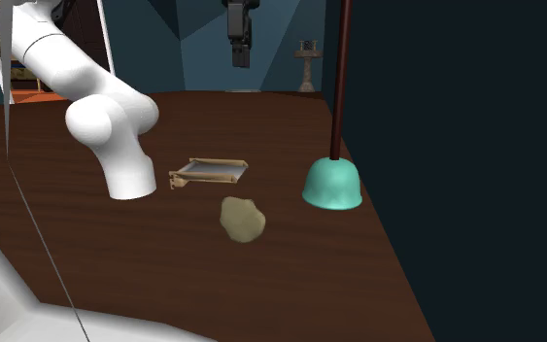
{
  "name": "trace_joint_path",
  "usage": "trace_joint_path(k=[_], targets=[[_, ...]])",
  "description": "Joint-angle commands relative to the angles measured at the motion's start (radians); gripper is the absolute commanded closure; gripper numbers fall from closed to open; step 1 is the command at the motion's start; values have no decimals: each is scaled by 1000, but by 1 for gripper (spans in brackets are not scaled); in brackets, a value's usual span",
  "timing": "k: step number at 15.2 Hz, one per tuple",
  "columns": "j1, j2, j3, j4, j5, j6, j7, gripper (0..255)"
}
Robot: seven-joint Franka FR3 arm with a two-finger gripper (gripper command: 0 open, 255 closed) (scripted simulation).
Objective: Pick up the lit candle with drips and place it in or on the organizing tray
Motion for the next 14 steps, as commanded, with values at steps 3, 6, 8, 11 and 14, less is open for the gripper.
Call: trace_joint_path(k=[3,6,8,11,14], targets=[[31,-11,-36,-63,-42,35,-129,0],[73,-19,-94,-150,-113,95,-321,0],[98,-17,-136,-202,-164,140,-447,0],[131,-3,-202,-274,-246,218,-633,0],[161,29,-273,-334,-334,308,-815,0]])
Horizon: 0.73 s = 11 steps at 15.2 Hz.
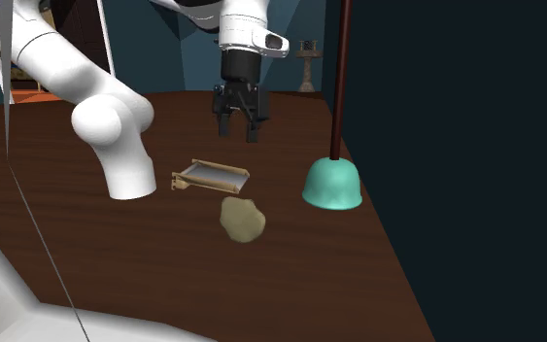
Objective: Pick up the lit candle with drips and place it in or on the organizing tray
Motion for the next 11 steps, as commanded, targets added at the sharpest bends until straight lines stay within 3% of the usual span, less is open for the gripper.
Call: trace_joint_path(k=[1,7,11], targets=[[22,38,-52,-37,-63,78,-128,0],[73,176,-203,-109,-239,308,-460,0],[66,215,-230,-137,-264,377,-455,0]])
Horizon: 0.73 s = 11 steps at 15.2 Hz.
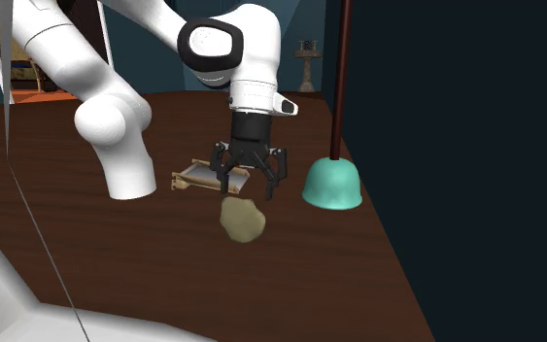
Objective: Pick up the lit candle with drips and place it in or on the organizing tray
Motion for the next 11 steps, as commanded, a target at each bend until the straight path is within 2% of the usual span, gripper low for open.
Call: trace_joint_path(k=[1,4,11], targets=[[-3,29,-18,-15,-16,46,-1,0],[-7,60,-36,-30,-32,93,3,0],[-7,60,-36,-30,-32,92,3,0]])
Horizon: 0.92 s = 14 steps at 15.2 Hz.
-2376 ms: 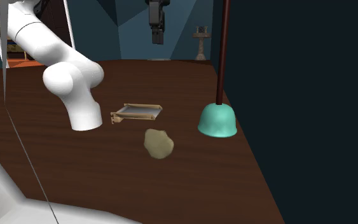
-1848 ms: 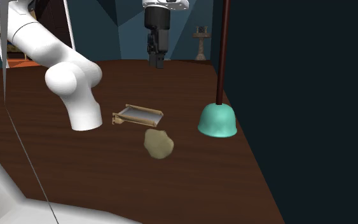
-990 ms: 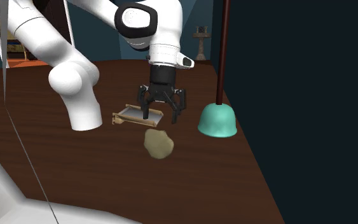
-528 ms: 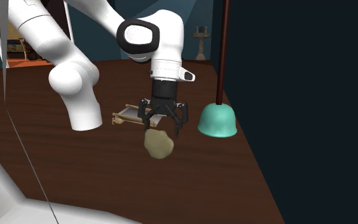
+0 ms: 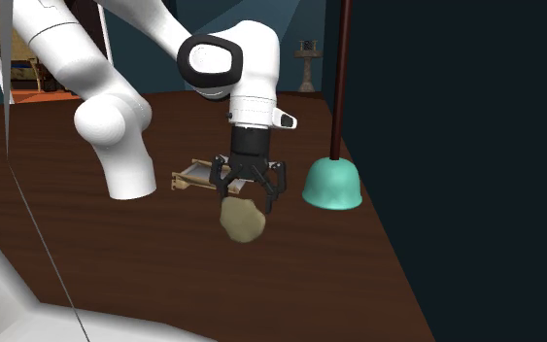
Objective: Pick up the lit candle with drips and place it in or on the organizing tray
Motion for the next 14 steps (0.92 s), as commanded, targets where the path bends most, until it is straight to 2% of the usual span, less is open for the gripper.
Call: trace_joint_path(k=[1,10,14], targets=[[0,0,0,0,0,0,0,255],[0,0,0,0,0,0,0,255],[0,-51,22,24,19,-73,-14,255]])
